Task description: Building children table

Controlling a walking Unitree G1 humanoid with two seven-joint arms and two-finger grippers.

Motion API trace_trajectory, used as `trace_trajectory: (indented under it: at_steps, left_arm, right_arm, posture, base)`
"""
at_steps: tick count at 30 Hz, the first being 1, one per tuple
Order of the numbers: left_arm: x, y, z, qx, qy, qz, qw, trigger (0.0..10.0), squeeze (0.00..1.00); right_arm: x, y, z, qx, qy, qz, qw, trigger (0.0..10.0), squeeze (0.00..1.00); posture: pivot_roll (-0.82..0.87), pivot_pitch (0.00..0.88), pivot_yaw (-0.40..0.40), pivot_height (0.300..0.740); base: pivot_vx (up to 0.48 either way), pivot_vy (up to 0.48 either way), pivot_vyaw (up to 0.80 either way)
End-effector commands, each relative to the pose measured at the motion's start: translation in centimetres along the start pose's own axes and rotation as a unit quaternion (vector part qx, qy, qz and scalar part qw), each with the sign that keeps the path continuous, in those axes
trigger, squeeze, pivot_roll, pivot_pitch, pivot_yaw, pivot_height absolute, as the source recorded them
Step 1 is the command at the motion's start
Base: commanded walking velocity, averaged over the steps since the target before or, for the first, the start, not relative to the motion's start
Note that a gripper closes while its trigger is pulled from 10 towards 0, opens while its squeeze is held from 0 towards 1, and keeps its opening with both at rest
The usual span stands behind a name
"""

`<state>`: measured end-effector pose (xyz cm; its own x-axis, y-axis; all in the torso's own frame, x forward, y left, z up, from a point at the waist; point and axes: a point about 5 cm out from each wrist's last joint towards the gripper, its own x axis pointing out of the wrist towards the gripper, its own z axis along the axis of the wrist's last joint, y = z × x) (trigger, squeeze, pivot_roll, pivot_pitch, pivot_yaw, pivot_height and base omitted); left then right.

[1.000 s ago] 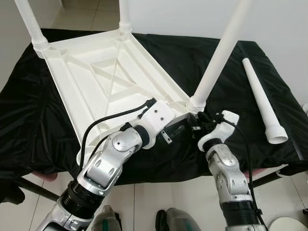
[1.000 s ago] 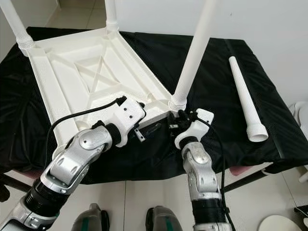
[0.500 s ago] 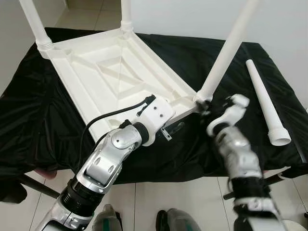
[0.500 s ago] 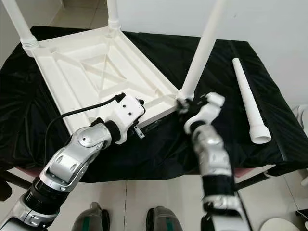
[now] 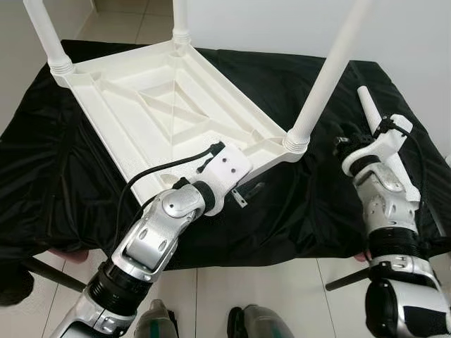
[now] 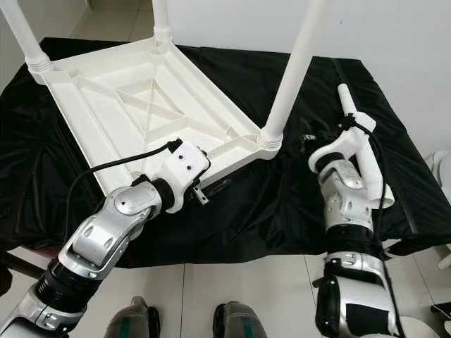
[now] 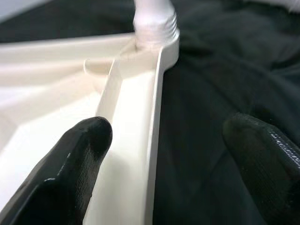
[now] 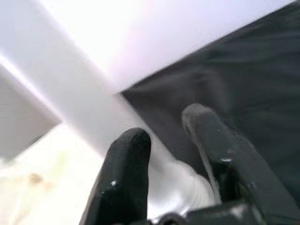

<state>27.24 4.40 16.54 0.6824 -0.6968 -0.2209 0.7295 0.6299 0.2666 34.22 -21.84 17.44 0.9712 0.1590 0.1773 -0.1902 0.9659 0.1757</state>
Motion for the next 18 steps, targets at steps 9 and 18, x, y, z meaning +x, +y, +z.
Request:
trace_trajectory:
  at_steps: [9, 18]
  left_arm:
    - [-0.1, 1.7, -1.2, 0.001, 0.05, 0.055, 0.997, 10.0, 0.0]
    - [-1.5, 2.6, -1.6, 0.003, 0.058, 0.042, 0.997, 10.0, 0.0]
  right_arm:
    - [-2.2, 2.9, -0.9, 0.045, -0.002, 0.072, 0.996, 10.0, 0.0]
    - [-4.4, 2.5, -1.0, 0.065, -0.009, 0.07, 0.995, 10.0, 0.0]
  posture:
    - [-0.09, 0.052, -0.054, 0.74]
    - [-0.11, 0.06, -0.027, 0.74]
  base:
    - [0.0, 0.0, 0.0]
    - [0.0, 0.0, 0.0]
